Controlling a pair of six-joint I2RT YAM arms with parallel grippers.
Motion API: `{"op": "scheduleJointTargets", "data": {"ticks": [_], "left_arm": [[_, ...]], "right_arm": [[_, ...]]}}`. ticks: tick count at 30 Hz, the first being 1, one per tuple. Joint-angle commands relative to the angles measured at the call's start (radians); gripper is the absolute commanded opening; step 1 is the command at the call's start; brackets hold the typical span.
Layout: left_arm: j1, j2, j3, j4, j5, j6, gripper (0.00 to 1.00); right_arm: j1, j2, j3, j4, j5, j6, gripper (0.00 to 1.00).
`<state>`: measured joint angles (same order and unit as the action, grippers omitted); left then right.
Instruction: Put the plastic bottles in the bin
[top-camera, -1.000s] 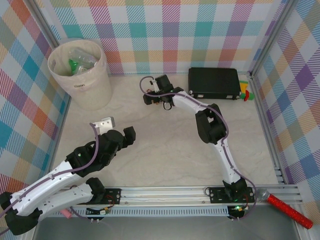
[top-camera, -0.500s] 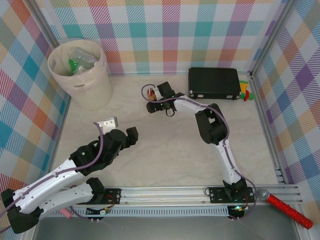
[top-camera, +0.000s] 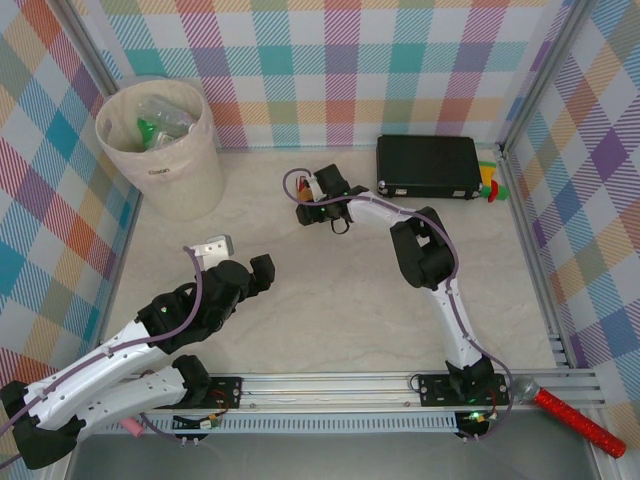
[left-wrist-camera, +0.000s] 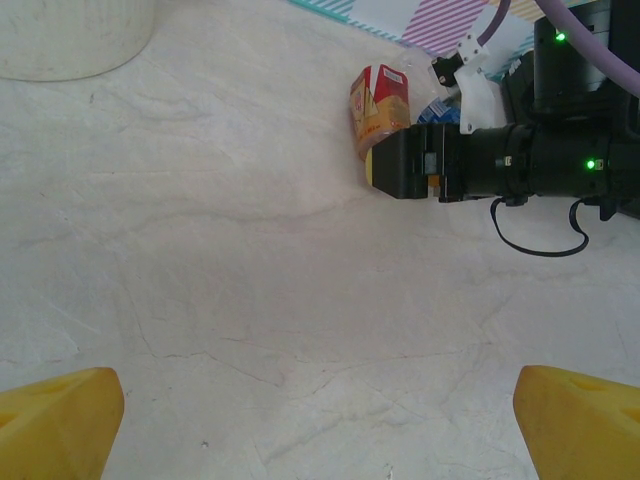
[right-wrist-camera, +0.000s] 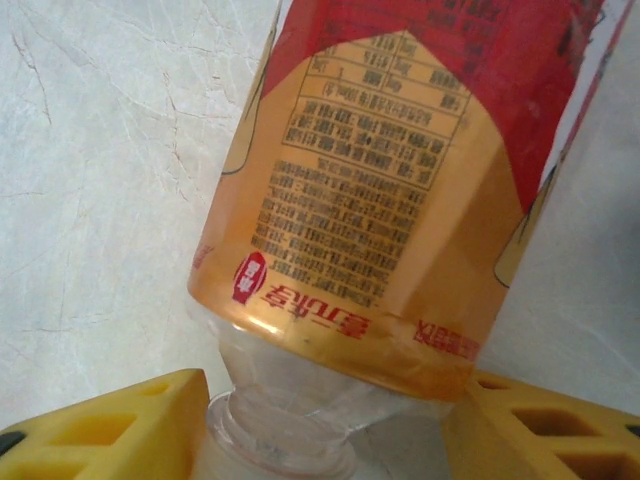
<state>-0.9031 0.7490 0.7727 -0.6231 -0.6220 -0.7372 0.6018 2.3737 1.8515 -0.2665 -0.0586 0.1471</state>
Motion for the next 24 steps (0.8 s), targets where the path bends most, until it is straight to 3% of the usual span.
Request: {"op": "scheduleJointTargets", "data": {"ticks": [1,7,12,18,24], "left_arm": [[-0.011,-0.009,-0.010,-0.004,-0.018,-0.009,1.00],[-0.011,-0.014,-0.003,-0.009,-0.016,-0.012,0.99],[-0.011,-0.025,0.001,-0.017,-0.020,-0.014,1.00],[-0.011,-0.041,0.008,-0.029,-0.021,-0.032,1.00],[-0.011,-0.073,0.000,-0.034,-0.001,-0.070,1.00]], "right_arm": [[0.007,-0.012,0.022,-0.025,0.018,0.020,0.57],[0.007,-0.039,-0.025,-0.002,0.034,0.032,0.45],[0.016,-0.083,-0.081,0.042,0.024,0.032,0.28],[0.051,-0.190,-0.184,0.103,0.037,0.014,0.19],[0.105,-0.370,-0.346,0.182,0.057,0.014,0.19]]}}
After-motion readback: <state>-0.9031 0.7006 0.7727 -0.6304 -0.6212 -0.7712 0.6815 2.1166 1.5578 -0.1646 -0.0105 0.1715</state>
